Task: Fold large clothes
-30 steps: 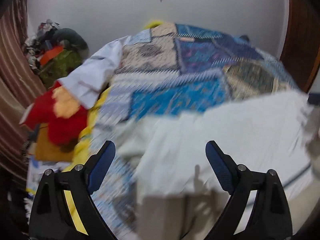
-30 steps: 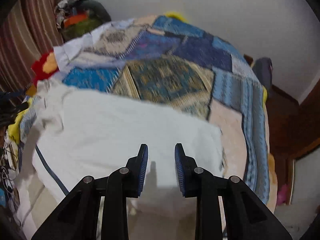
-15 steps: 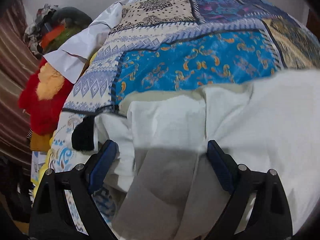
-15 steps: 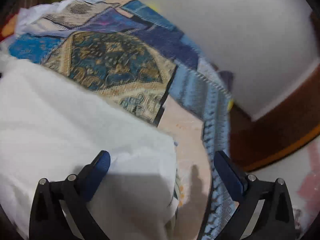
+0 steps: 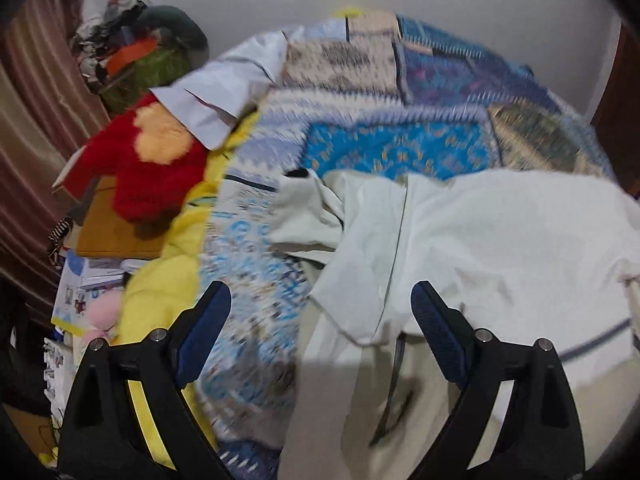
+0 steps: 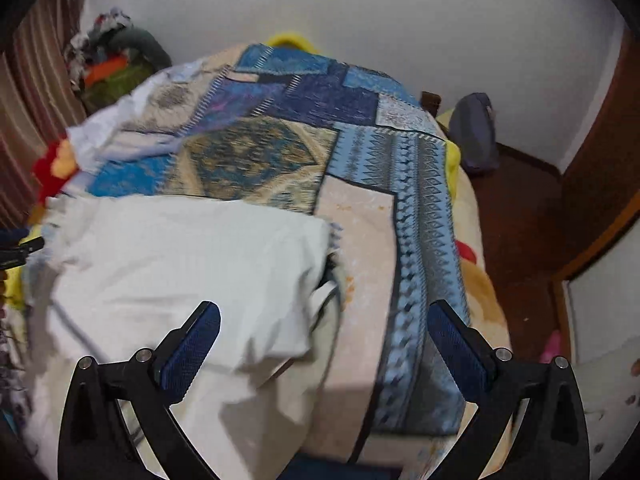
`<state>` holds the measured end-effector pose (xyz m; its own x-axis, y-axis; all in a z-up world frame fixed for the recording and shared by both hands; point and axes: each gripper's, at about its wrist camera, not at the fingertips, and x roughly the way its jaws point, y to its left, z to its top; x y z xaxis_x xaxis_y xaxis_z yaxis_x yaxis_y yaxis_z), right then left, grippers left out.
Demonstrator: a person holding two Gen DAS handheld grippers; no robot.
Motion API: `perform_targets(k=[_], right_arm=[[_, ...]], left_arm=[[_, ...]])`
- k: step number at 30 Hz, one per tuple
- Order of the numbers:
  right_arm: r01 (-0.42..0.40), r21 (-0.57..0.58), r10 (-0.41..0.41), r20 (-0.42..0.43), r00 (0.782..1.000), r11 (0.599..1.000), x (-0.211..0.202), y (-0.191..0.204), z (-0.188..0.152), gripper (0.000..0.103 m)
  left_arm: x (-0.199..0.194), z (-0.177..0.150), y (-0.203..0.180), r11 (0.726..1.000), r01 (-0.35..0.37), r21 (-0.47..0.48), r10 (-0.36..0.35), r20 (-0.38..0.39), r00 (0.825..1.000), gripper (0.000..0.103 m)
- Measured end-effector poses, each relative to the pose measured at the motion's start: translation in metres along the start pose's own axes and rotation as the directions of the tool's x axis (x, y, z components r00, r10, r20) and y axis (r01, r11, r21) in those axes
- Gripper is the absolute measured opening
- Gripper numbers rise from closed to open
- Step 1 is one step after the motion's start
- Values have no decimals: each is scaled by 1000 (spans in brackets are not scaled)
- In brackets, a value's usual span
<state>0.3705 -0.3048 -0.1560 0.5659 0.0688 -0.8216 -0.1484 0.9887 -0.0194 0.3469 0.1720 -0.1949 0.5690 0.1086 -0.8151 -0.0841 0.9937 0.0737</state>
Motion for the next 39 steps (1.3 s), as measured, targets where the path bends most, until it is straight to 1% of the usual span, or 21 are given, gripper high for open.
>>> perform_targets(k=[2,6,10,12,15,19,22,23,24,25,27,28,31,32,33,34,35,36,37,38,39], right_arm=[[-35,3,35,3,999,999,-16,7,-9,103],[-112,5,112,-23,993,994,-38,26,-38,103],[-172,41,174,-59,983,984,-48,40,-72,103],[-192,65,197,-83,977,979,-50,44,-91,103],[-210,127,223,-106,969,969,-53,45,-119,103],[-244,199,273,-131,953,949,-60,46,-151,103],[-249,215,285,-152,946,944,-59,49,-166,103],[-257,227,296,-156,942,939,-58,48,-168,103],[-274,249,318,-159,935,929,-57,48,-173,103],[-282,259,328,-154,932,924,-58,49,-177,103],[-281,250,321,-139,937,927,-64,51,-182,102],[-287,248,326,-135,936,925,-66,52,-184,101],[-304,261,342,-111,933,916,-75,55,-190,91],[-307,267,343,-96,935,913,-78,56,-193,81],[-308,275,341,-82,936,911,-80,56,-194,73],[-303,275,334,-72,940,912,-82,59,-196,69],[-299,264,326,-65,943,917,-83,62,-197,62],[-292,250,317,-62,946,923,-84,66,-198,52],[-286,241,308,-58,950,927,-83,68,-198,48],[-284,236,305,-56,951,929,-83,70,-198,40],[-294,233,313,-50,948,927,-83,71,-196,30]], left_arm=[[-19,-7,9,1000,16,-14,-16,6,1000,92],[-29,-24,26,999,28,-25,-28,-26,999,92],[-24,-57,41,997,58,-57,-63,-102,993,92],[-18,-79,46,994,80,-70,-90,-153,984,92],[-11,-108,47,993,96,-72,-109,-201,974,92],[5,-148,49,987,129,-94,-149,-267,952,92],[28,-182,54,974,142,-178,-198,-353,914,92],[37,-195,56,966,142,-217,-219,-384,897,92],[40,-202,57,961,142,-237,-229,-395,890,92],[42,-209,57,960,137,-246,-228,-398,888,92],[39,-216,54,966,132,-223,-209,-375,903,92],[37,-218,52,967,131,-217,-206,-371,905,92],[32,-220,46,964,136,-227,-214,-367,905,90],[29,-220,41,967,135,-217,-209,-364,908,84],[27,-218,38,970,131,-206,-200,-361,911,75],[25,-218,36,972,126,-198,-191,-358,914,70],[22,-215,31,976,115,-186,-176,-355,918,59],[20,-213,28,977,113,-180,-172,-355,919,45],[17,-210,24,978,114,-175,-170,-355,919,36],[15,-207,22,976,126,-177,-184,-359,915,15],[13,-204,20,975,133,-179,-191,-361,913,8]])
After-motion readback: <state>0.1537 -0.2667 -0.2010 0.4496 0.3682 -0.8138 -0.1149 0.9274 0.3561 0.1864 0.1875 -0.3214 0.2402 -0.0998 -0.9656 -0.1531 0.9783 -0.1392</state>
